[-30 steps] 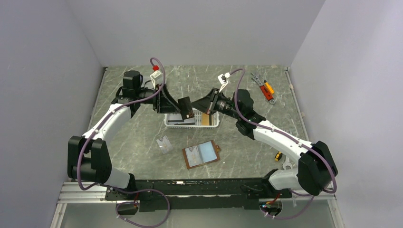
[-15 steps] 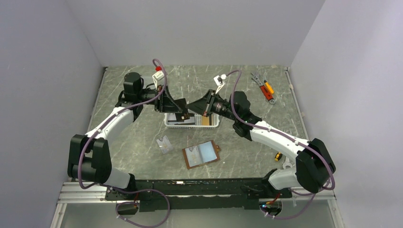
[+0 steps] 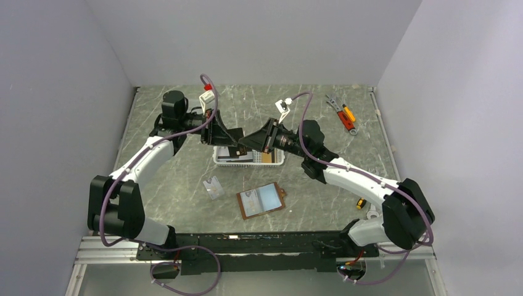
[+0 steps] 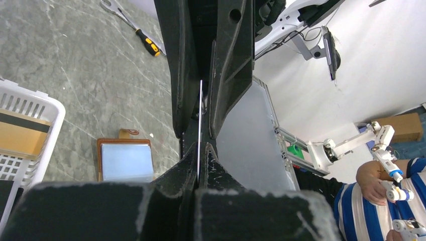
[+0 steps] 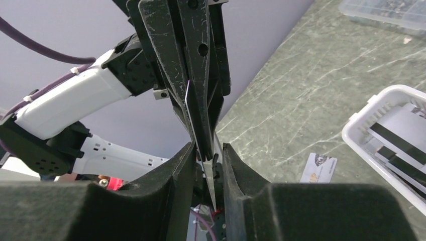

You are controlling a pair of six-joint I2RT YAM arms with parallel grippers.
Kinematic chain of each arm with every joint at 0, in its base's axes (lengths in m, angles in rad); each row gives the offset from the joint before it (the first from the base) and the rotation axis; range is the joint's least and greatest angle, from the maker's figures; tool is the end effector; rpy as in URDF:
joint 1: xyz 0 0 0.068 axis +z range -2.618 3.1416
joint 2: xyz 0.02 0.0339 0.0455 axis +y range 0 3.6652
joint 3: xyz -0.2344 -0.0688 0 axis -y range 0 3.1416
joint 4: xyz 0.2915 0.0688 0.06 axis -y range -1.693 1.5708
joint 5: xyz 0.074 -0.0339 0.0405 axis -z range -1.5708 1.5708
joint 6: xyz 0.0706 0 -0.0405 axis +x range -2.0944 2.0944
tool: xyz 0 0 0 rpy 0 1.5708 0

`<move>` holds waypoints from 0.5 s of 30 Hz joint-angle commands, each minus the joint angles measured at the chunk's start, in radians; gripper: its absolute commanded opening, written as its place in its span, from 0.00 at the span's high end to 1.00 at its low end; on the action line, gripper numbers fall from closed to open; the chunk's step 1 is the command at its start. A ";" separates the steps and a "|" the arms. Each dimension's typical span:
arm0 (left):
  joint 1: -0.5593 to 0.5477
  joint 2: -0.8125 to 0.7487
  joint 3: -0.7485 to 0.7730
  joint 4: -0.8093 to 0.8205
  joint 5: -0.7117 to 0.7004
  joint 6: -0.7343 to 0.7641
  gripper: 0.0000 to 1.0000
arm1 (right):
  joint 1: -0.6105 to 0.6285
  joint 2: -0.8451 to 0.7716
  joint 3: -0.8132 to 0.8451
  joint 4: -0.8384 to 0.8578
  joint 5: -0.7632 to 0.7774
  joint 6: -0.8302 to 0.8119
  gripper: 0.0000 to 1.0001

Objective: Put the credit cards into the card holder
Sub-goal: Pick up the credit card from the storage box.

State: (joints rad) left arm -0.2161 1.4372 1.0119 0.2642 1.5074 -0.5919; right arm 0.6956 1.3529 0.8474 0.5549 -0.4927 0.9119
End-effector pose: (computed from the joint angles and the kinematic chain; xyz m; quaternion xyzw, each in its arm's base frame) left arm 0.3331 -0.1453 0.2676 0.3318 0.6285 -0.6650 0.2295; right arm 0.2776 0.2752 0.2604 -0.1034 0.6838 0.6224 0.3665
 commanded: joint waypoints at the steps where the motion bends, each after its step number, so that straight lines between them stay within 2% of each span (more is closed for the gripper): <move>1: -0.005 -0.042 0.085 -0.226 0.033 0.200 1.00 | 0.004 0.004 -0.010 0.127 -0.041 0.048 0.73; 7: -0.040 -0.030 0.168 -0.601 0.029 0.508 1.00 | 0.004 0.022 0.057 0.090 -0.020 0.033 0.75; 9: -0.043 -0.034 0.174 -0.628 0.027 0.530 1.00 | 0.005 0.041 0.086 0.089 -0.028 0.033 0.79; 12: -0.043 -0.044 0.173 -0.614 0.025 0.518 0.99 | 0.005 0.066 0.114 0.090 -0.044 0.049 0.93; 13: -0.043 -0.047 0.175 -0.617 0.026 0.519 0.93 | 0.004 0.067 0.115 0.091 -0.042 0.051 0.97; 14: -0.042 -0.049 0.183 -0.636 0.024 0.541 0.82 | 0.004 0.064 0.110 0.092 -0.033 0.050 1.00; 15: -0.043 -0.052 0.199 -0.681 0.017 0.596 0.75 | 0.003 0.057 0.105 0.085 -0.020 0.047 1.00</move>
State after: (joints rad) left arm -0.2413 1.4345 1.1534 -0.3004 1.4963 -0.1387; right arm 0.7021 1.4097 0.9112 0.5953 -0.5465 0.9508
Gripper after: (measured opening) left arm 0.133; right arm 0.025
